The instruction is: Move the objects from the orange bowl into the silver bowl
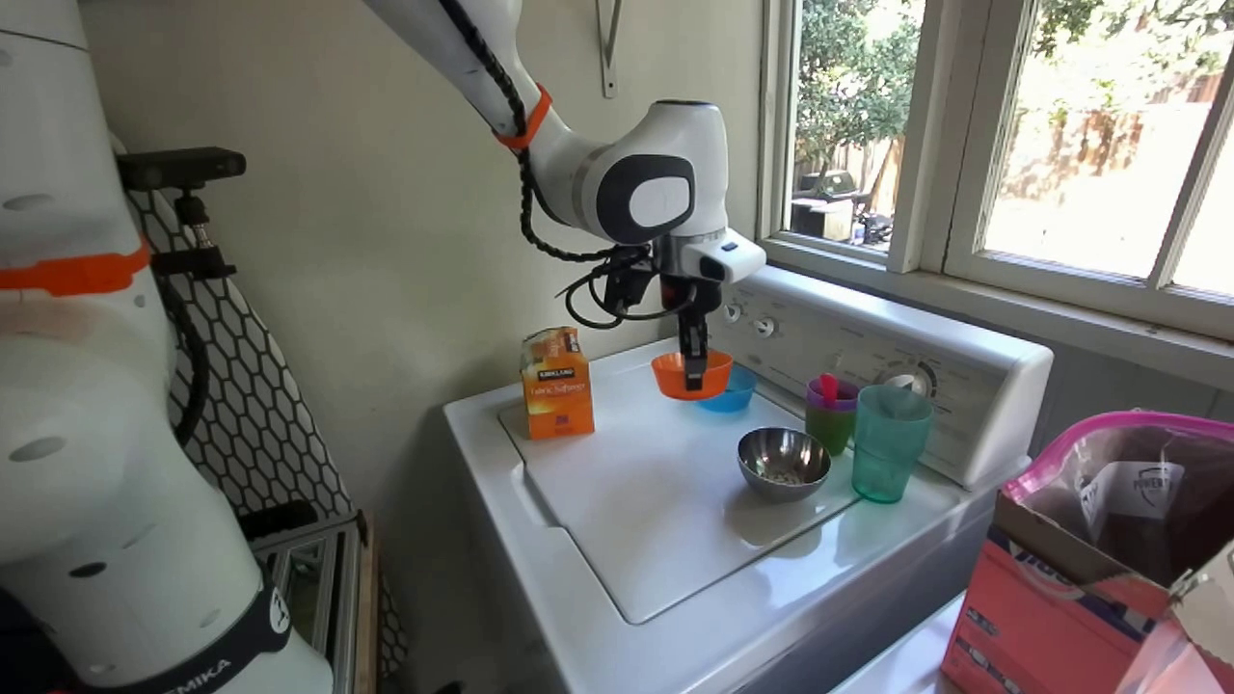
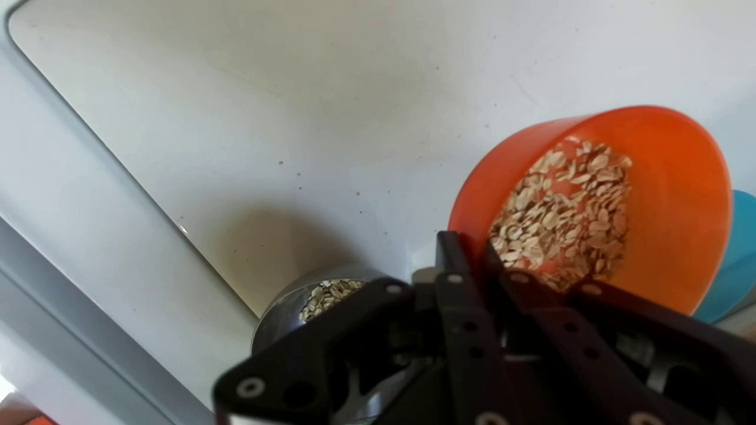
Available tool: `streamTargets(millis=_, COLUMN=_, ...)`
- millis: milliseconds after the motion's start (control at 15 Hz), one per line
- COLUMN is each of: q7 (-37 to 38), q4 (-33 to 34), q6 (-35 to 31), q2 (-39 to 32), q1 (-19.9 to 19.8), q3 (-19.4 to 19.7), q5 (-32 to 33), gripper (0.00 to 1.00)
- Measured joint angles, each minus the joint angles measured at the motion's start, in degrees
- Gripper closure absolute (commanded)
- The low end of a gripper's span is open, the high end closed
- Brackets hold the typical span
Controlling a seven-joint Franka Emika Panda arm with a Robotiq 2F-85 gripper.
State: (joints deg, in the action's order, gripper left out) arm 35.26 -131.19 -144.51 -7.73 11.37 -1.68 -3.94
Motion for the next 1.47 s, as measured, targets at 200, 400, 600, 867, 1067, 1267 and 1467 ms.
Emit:
streamTargets(millis=200, q7=0.00, q4=-0.01, q6=0.00, q2=0.00, q1=-0.01, q3=0.00, q5=0.00, gripper=0.98)
streamTargets(millis=400, q7=-0.45, q4=0.31, q6=0.00, q2=-0.02, q1=-0.55, q3=-0.02, q5=0.13, gripper=0.98)
streamTargets(millis=600, q7=-2.83, q4=1.21, q6=0.13, q2=-0.03, q1=-2.80, q3=0.47, q5=0.09, gripper=0.98)
streamTargets(millis=867, q7=-5.15, q4=2.69, q6=0.78, q2=-0.03, q1=-5.98, q3=2.51, q5=1.22, gripper=0.98)
streamTargets(millis=1067, q7=-5.32, q4=3.16, q6=1.10, q2=-0.22, q1=-7.27, q3=4.02, q5=4.07, gripper=0.98)
streamTargets(millis=1267, q7=-4.32, q4=3.47, q6=1.10, q2=-0.95, q1=-7.69, q3=5.30, q5=8.13, gripper=0.98)
streamTargets(millis=1467, q7=-1.58, q4=3.88, q6=1.10, q2=-1.95, q1=-7.66, q3=6.34, q5=13.50, gripper=0.98)
